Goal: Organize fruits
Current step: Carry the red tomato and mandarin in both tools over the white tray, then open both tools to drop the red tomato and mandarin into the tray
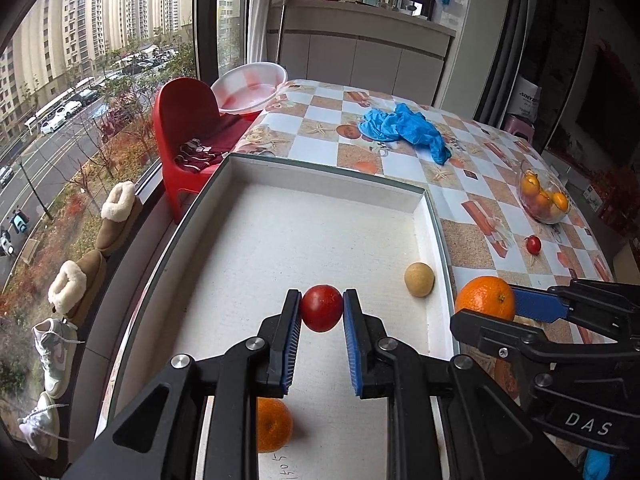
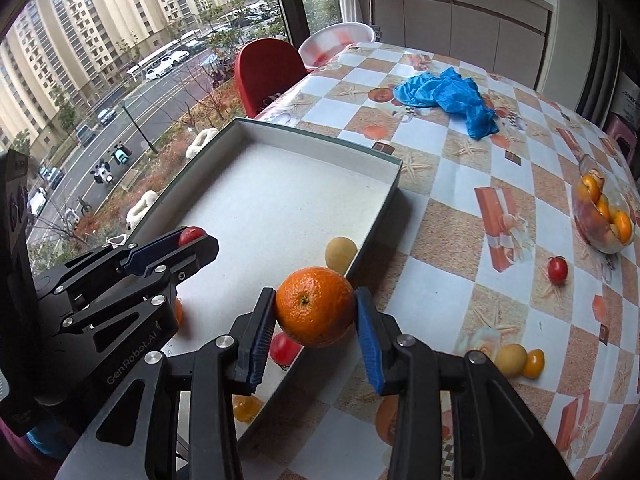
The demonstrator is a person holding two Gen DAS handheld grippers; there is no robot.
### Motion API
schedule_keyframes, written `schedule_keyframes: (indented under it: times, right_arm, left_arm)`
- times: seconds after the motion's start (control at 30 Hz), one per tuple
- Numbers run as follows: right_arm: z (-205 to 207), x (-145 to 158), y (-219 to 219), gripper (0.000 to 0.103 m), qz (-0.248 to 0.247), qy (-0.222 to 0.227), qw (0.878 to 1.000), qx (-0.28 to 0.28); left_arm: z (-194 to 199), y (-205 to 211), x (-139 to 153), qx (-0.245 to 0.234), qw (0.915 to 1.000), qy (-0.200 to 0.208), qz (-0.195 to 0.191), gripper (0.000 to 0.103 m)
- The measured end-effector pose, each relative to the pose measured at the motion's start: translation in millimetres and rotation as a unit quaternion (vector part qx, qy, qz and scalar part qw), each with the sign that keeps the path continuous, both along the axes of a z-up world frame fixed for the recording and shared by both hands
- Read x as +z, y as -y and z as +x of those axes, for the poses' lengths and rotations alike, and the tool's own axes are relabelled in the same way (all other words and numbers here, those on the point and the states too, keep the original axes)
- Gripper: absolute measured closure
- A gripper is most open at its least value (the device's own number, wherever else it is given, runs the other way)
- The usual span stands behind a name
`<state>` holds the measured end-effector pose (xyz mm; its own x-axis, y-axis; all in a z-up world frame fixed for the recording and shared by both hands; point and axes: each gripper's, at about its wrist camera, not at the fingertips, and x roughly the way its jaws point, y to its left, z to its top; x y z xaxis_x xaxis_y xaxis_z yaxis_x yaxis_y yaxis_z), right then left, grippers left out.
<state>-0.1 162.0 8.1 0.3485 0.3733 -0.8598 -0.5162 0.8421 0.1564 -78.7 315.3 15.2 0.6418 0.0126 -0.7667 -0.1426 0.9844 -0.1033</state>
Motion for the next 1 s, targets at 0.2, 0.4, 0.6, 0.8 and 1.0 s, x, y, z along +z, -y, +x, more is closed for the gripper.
schedule_keyframes:
  times: [0.2, 0.4, 0.6, 0.8, 1.0]
  right_arm:
    - [4.6, -14.0, -8.8, 0.061, -0.001, -0.018, 1.000, 0.007]
    - [4.5, -16.2, -13.2, 0.061, -0.007, -0.015, 1.000, 0.010]
    - [5.0, -15.2, -16.3, 0.060, -0.009, -0.012, 1.000, 0.015]
    - [5.9, -15.4, -27.1, 0.060, -0.009, -0.012, 0.999, 0.031]
    - [5.6, -14.2, -26.4, 0.048, -0.014, -0.007, 0.999, 0.032]
  left_arm:
    - [1.1, -5.3, -6.5, 0.005, 0.9999, -0.008, -0.002, 0.081]
    - [0.2, -6.7, -9.5, 0.007, 0.9999, -0.012, -0.001, 0.081]
    - [0.9, -6.4, -11.4, 0.008, 0.9999, -0.015, -0.001, 0.081]
    - [-2.1, -10.7, -14.2, 0.017, 0.9997, -0.018, -0.001, 0.081]
    - [-1.9, -11.3, -18.4, 0.020, 0.9992, -0.034, 0.005, 0.080]
